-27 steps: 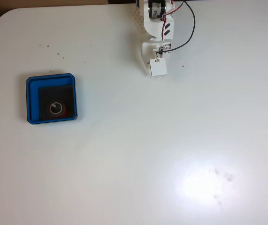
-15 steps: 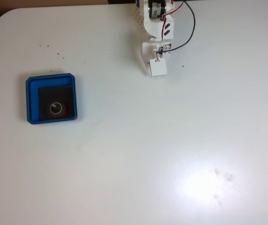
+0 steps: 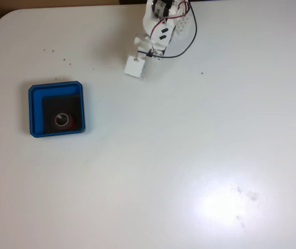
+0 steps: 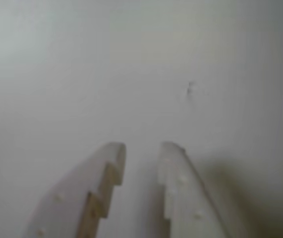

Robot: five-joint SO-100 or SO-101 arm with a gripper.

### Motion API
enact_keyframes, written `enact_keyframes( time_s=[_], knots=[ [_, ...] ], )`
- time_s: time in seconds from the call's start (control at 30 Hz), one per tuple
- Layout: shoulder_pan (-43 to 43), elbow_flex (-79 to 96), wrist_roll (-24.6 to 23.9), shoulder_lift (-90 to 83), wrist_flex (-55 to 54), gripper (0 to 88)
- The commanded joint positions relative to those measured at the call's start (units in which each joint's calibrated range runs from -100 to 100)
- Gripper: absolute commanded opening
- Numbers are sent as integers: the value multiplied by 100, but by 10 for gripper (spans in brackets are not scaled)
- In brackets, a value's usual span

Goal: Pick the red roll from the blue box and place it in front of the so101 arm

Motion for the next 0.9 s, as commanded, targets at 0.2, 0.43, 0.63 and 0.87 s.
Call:
enact_keyframes(
  time_s=[0.2,0.43,0.63,0.87],
  knots=[
    [2485,54,22,-357,-64,7],
    [2544,-1276,-21,370,-105,7],
    [2475,-3756,-30,3079,-510,7],
    [2465,-6343,-30,5663,-1062,7]
  ],
)
